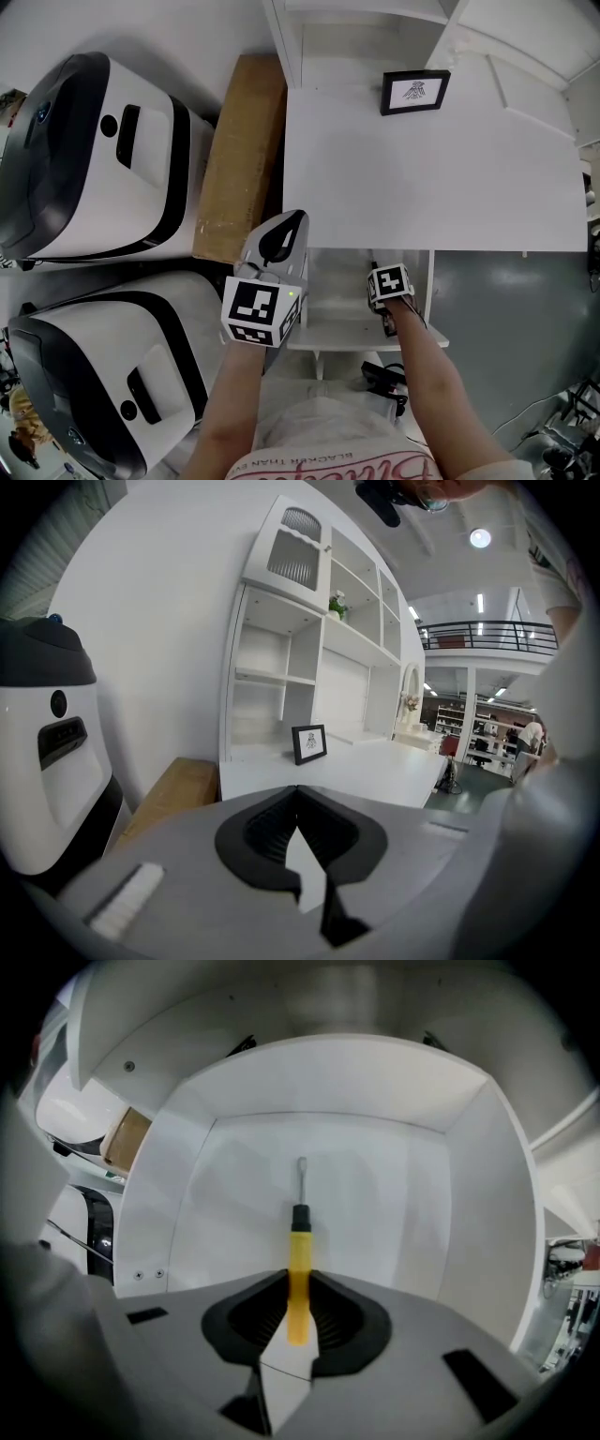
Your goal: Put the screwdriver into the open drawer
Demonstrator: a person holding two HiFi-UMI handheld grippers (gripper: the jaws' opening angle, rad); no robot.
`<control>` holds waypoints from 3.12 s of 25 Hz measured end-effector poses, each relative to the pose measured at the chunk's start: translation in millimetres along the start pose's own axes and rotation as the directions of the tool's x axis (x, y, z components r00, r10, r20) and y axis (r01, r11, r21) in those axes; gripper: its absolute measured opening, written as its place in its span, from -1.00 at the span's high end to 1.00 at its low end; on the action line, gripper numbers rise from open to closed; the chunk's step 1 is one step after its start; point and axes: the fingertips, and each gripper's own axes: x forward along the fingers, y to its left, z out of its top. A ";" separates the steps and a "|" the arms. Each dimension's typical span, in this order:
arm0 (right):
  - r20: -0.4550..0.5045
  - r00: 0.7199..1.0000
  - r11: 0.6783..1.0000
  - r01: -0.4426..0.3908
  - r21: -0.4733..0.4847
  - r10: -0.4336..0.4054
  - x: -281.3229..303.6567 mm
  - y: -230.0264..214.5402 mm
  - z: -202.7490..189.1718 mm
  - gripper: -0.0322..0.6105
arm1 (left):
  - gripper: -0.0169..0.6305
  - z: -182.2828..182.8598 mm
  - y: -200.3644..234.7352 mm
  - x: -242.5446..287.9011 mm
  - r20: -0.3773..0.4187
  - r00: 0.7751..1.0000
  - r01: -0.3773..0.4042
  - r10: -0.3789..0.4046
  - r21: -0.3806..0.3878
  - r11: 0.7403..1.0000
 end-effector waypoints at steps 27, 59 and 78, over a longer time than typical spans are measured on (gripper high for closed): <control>0.138 0.990 1.000 -0.001 0.010 -0.001 -54.2 16.6 1.3 0.18 | 0.92 5.4 -16.9 -25.6 0.018 0.999 0.046 -0.045 -0.009 0.999; 0.516 0.849 0.992 0.128 -0.001 -0.109 -220.5 46.7 30.8 0.88 | 0.92 40.8 -34.9 -45.6 0.109 0.969 0.218 -0.222 0.044 0.975; 0.841 0.535 0.977 0.210 -0.045 -0.076 -385.0 51.5 53.0 0.88 | 0.92 106.5 -57.3 -67.9 0.260 0.954 0.137 -0.149 0.066 0.988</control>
